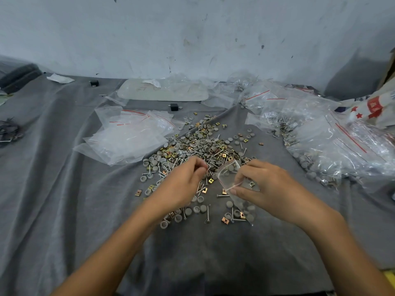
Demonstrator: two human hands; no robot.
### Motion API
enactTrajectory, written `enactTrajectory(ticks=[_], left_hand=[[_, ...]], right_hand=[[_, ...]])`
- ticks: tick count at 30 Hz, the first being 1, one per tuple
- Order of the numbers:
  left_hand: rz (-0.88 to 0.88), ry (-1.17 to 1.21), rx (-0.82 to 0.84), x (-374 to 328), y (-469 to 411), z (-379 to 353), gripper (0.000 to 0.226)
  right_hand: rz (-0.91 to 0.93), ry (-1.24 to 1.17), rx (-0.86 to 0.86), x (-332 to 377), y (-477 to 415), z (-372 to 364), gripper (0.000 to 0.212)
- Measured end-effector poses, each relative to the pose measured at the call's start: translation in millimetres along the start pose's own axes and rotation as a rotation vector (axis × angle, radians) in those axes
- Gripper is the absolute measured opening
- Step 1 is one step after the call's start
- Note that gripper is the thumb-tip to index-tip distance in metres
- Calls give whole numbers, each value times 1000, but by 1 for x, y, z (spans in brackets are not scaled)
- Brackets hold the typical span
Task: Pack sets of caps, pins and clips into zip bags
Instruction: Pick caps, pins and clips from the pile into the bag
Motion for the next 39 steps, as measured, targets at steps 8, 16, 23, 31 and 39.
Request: enactTrajectory(ticks=[8,16,23,31,39], left_hand=[[-180,244,33,-51,2,9,12],[-163,116,23,-53,-4,4,20],[-55,78,-178,-24,-9,15,3],[-73,-442,79,-11,-36,-58,27],[-71,-568,151,-9,-42,-75,22]], right_hand=[[17,-2,5,9,-4,-1,19],[5,-4,-22,6,-1,2,21],[-66,-48,-69,-15,16,20,21],[-116,-49,-59,-22,21,26,17],[-98,-18,-45,-17,18,19,20]])
Point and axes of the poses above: each hand's wrist, its own y-axis away from the middle knuckle, its own z-axis out of the back of the hand, x = y × z, the point moved 10 cm from there along -y, towards the middle knuckle, and after that the axes turned 11 degrees about x, right-handed, at the moved point
